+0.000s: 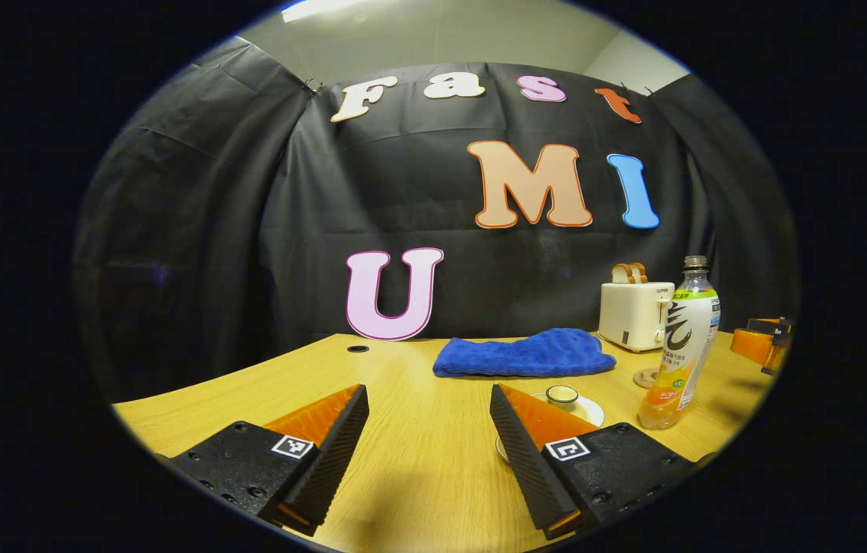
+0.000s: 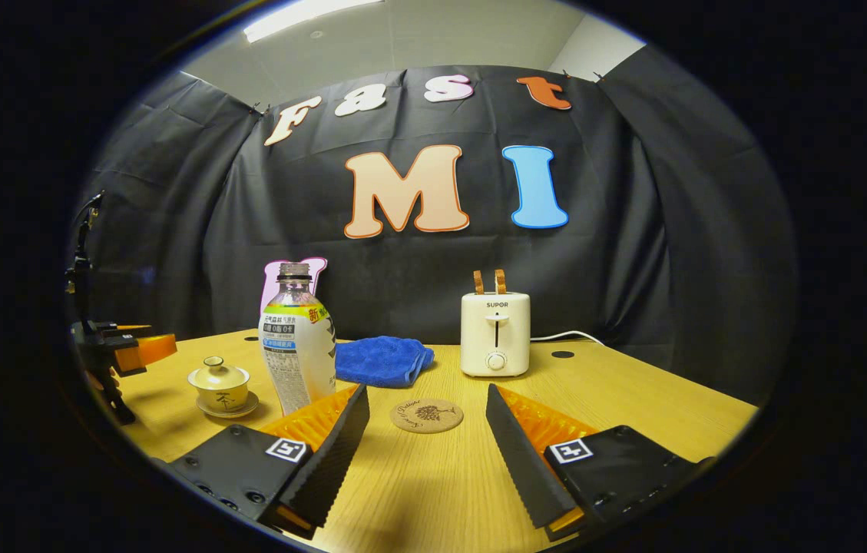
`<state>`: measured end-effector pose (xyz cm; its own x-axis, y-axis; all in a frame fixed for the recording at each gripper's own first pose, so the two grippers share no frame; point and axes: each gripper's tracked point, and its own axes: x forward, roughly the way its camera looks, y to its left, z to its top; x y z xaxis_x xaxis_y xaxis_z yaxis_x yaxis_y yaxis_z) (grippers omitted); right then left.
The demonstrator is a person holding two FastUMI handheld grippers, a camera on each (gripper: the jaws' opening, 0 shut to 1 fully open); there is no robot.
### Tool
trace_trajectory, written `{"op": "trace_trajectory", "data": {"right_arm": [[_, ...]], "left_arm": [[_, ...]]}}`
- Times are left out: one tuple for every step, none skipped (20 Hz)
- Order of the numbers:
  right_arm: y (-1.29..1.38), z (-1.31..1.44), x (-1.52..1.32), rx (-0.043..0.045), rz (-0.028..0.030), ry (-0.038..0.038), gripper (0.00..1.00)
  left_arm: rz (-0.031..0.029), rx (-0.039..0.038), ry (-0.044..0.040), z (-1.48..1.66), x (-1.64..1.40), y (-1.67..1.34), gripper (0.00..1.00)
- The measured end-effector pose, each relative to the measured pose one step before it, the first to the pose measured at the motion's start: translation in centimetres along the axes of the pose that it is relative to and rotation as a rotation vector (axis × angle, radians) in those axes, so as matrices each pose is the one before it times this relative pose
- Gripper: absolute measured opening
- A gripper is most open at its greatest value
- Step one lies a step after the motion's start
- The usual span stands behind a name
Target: Open the teacup lid with one hand, grasp the water bottle and pour water into the teacup with the other hand; after pouring, place the water bottle on the coaster and then close the teacup lid.
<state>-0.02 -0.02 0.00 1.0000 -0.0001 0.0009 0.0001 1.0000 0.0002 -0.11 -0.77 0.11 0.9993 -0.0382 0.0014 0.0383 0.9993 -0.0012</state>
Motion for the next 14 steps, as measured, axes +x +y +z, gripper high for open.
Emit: {"op": "trace_trajectory", "data": {"right_arm": [[-0.008, 0.047, 0.027, 0.00002, -0.00009, -0.00005, 0.98], [0.044, -0.061, 0.009, 0.00005, -0.00006, -0.00001, 0.94], [-0.007, 0.021, -0.010, -0.00002, 0.00005, -0.00003, 0.98], [0.009, 0.001, -0.018, 0.00005, -0.00003, 0.00003, 1.00], [-0.006, 0.009, 0.028, -0.00005, -0.00001, -0.00009, 0.97], [-0.005, -0.042, -0.019, -0.00003, -0.00001, -0.00002, 0.94], [-0.008, 0.034, 0.001, -0.00002, 0.00005, -0.00006, 0.94], [0.009, -0.013, 0.013, -0.00007, 0.00007, -0.00004, 1.00], [-0.012, 0.043, 0.004, 0.00005, -0.00003, 0.00002, 1.00], [-0.014, -0.042, 0.008, -0.00008, 0.00010, -0.00012, 1.00], [-0.006, 0.044, 0.017, 0.00015, -0.00004, 0.00009, 1.00], [0.022, -0.026, -0.055, -0.00015, 0.00007, -0.00019, 1.00], [-0.019, 0.024, 0.037, 0.00016, 0.00002, 0.00020, 0.98], [-0.001, -0.021, -0.027, -0.00011, 0.00009, -0.00009, 0.98]], "left_arm": [[-0.00752, -0.00040, -0.00034, -0.022, 0.146, -0.196, 0.93], [-0.01100, 0.00016, 0.00009, 0.055, 0.049, -0.230, 0.93], [-0.01415, 0.00002, -0.00114, -0.086, -0.119, -0.212, 0.93], [-0.01495, -0.00021, -0.00038, 0.085, 0.047, -0.316, 0.93], [-0.01388, 0.00035, -0.00053, -0.034, 0.098, -0.314, 0.93], [-0.01239, 0.00018, -0.00058, 0.046, 0.013, -0.220, 0.93], [-0.01165, -0.00039, -0.00021, -0.023, 0.065, -0.191, 0.96], [-0.01489, -0.00033, -0.00025, -0.008, -0.045, -0.297, 0.93], [-0.02323, -0.00028, -0.00064, -0.027, 0.066, -0.454, 0.93], [-0.03107, 0.00031, -0.00039, 0.079, 0.070, -0.682, 0.93], [-0.03653, 0.00124, 0.00051, -0.056, 0.059, -0.688, 0.93], [-0.03649, -0.00089, -0.00315, 0.069, 0.039, -0.717, 0.93], [-0.03255, -0.00106, -0.00039, -0.025, 0.181, -0.551, 0.93], [-0.02728, -0.00015, 0.00081, -0.022, 0.122, -0.471, 0.93]]}}
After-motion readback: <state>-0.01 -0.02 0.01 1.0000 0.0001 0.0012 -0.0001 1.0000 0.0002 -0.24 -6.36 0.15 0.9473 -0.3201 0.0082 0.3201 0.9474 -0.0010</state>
